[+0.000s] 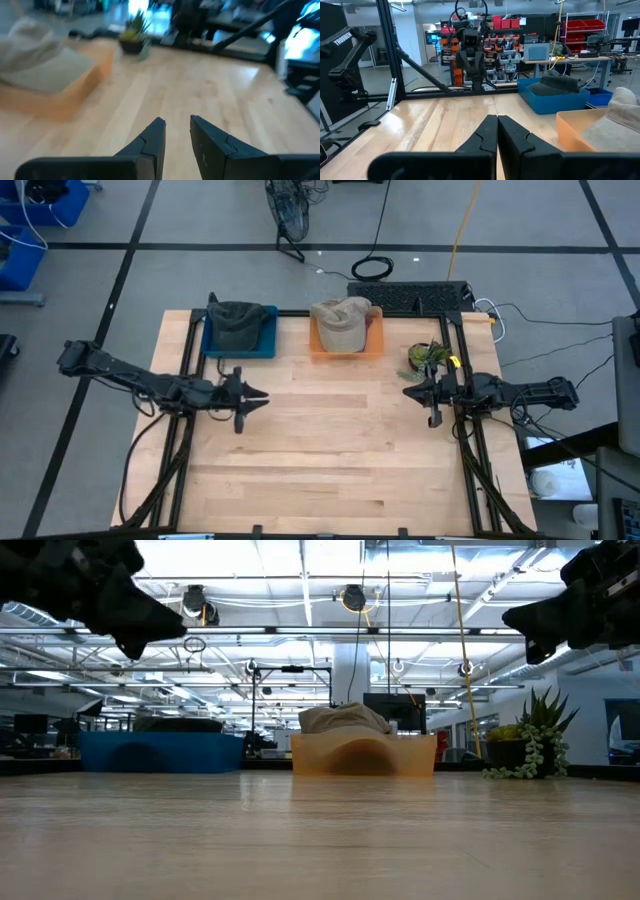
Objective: Pick & Place hat
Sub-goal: Return to Home Position
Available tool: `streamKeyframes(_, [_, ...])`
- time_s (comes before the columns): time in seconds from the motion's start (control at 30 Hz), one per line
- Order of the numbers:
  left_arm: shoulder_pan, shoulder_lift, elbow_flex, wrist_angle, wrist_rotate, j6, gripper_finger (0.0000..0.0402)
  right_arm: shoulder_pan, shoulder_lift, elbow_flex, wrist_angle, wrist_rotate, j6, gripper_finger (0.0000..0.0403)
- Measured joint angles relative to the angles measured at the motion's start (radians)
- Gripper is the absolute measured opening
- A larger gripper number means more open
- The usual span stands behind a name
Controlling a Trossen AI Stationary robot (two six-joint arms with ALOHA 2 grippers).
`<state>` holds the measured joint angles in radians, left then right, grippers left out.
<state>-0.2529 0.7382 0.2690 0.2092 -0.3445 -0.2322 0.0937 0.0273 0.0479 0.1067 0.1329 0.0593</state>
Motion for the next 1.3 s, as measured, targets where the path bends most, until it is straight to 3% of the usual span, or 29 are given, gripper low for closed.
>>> streamKeyframes(0.13, [0.003,-0.097,-0.111,0.136,0.061,0.062,0.0092,0.0,0.0,0.0,0.003,-0.001,0.0,0.0])
streamKeyframes(0.3, [0.081,-0.21,-0.242,0.286,0.238,0.084,0.0092,0.0,0.0,0.0,0.006,-0.002,0.0,0.0])
streamKeyframes(0.47, [0.181,-0.287,-0.254,0.208,0.336,0.034,0.0092,0.0,0.0,0.0,0.009,-0.002,0.0,0.0])
streamKeyframes(0.6, [0.222,-0.326,-0.253,0.148,0.314,0.017,0.0085,0.0,0.0,0.0,0.009,-0.003,0.0,0.0])
streamKeyframes(0.8, [0.237,-0.375,-0.253,0.059,0.336,-0.005,0.0009,0.0,0.0,0.0,0.009,-0.003,0.0,0.0])
streamKeyframes(1.3, [0.245,-0.53,-0.252,-0.16,0.344,0.052,0.0005,0.0,0.0,0.0,0.009,-0.003,0.0,0.0])
